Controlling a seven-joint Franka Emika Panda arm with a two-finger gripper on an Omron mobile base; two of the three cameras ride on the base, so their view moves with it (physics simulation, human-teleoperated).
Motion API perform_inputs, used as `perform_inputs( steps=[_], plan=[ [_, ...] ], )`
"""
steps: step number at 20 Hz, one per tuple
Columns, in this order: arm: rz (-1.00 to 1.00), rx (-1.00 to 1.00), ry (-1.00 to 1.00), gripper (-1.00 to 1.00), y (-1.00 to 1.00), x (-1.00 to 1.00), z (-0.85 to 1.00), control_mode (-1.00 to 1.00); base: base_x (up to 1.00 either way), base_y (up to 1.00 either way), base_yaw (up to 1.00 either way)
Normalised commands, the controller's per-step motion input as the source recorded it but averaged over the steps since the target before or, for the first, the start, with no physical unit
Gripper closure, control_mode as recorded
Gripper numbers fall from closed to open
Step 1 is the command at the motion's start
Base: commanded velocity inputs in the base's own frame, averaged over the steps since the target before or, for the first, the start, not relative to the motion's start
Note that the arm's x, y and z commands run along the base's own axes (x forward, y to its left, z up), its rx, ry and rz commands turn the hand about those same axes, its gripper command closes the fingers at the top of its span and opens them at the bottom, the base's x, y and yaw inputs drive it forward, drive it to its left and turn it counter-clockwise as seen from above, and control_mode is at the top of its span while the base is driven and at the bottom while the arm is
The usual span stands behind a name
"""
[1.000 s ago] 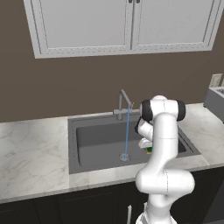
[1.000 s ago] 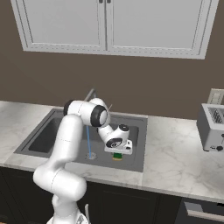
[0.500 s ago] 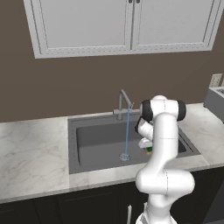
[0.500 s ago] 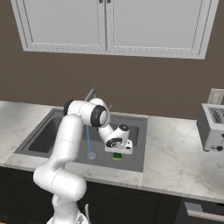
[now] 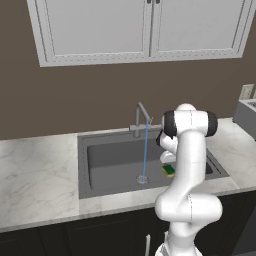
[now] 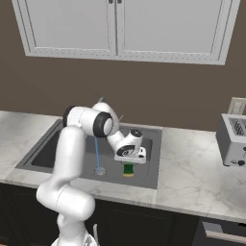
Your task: Soak the sponge with water for a few seconds and then drop it inside the sink.
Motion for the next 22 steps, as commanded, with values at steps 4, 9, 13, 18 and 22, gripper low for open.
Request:
perform_inputs(
  steps=[4,9,13,18,22],
  plan=[
    [0.00,0.00,0.00,-1.00,0.00,0.00,0.62,-1.00,0.00,0.00,0.00],
    [0.00,0.00,0.00,-1.00,0.00,0.00,0.57,-1.00,0.00,0.00,0.00],
    [0.00,0.00,-0.01,-1.00,0.00,-0.02,0.60,-1.00,0.00,0.00,0.00],
    [0.00,0.00,0.00,-1.00,0.00,-0.14,0.62,-1.00,0.00,0.00,0.00],
    [0.00,0.00,-0.05,-1.00,0.00,-0.35,0.57,-1.00,0.00,0.00,0.00]
  ],
)
